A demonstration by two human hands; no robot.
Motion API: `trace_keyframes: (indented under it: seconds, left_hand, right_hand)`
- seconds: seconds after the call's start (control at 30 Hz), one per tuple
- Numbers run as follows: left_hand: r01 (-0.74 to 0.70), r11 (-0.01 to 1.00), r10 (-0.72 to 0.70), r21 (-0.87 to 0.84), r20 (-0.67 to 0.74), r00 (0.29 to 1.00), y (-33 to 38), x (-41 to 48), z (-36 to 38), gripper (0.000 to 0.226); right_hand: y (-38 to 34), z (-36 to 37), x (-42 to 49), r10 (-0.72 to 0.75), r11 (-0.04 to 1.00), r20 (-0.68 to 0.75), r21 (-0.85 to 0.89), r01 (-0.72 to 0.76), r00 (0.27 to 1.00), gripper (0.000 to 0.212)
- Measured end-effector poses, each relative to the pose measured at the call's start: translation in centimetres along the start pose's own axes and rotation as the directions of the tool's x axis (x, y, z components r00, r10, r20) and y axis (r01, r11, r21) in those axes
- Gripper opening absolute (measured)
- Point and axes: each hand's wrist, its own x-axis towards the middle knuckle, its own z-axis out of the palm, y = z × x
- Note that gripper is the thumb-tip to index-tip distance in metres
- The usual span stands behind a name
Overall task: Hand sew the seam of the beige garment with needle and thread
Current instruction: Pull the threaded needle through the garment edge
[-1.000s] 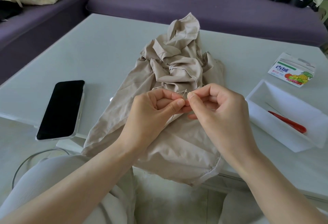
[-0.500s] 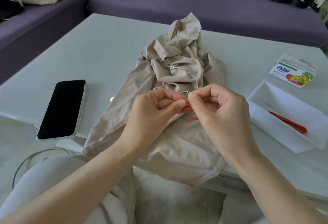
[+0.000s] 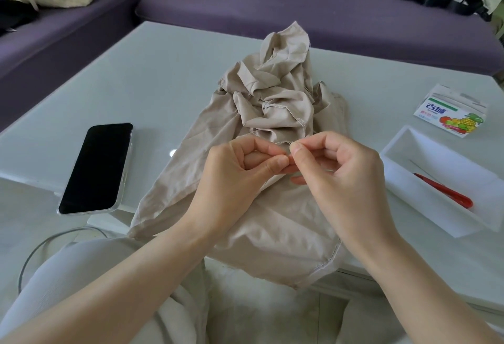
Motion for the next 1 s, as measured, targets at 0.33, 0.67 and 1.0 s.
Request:
trace_keyframes:
  seconds: [0.33, 0.67, 1.0]
  left_hand:
    - [-0.135, 0.978, 0.143, 0.160, -0.041, 0.989, -0.1, -0.1, 0.0, 0.004]
    - [-0.385, 0.612, 0.504, 0.691, 0.034, 0.863, -0.8, -0.2, -0.4, 0.016]
    - [-0.348, 0.551, 0.435, 0.758, 0.095, 0.895, -1.3, 0.2, -1.1, 0.011]
  right_hand:
    - [-0.1, 0.0, 0.0, 0.013, 0.999, 0.036, 0.031, -0.014, 0.999, 0.007]
    - [0.3, 0.3, -0.2, 0.010, 0.998, 0.040, -0.055, -0.008, 0.999, 0.008]
    - [0.3, -0.2, 0.5, 0.083, 0.997, -0.029, 0.002, -0.083, 0.996, 0.012]
